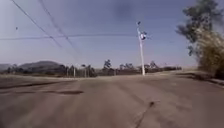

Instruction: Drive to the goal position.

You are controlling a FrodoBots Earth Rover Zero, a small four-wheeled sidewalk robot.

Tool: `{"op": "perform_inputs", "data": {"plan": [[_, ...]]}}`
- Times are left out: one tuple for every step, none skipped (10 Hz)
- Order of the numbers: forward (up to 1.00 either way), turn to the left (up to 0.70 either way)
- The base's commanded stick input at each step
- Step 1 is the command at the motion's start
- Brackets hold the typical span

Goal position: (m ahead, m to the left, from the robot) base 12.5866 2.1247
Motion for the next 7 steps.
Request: {"op": "perform_inputs", "data": {"plan": [[1.00,0.00],[1.00,0.00],[1.00,0.00],[1.00,0.00],[1.00,0.00],[1.00,0.00],[1.00,0.00]]}}
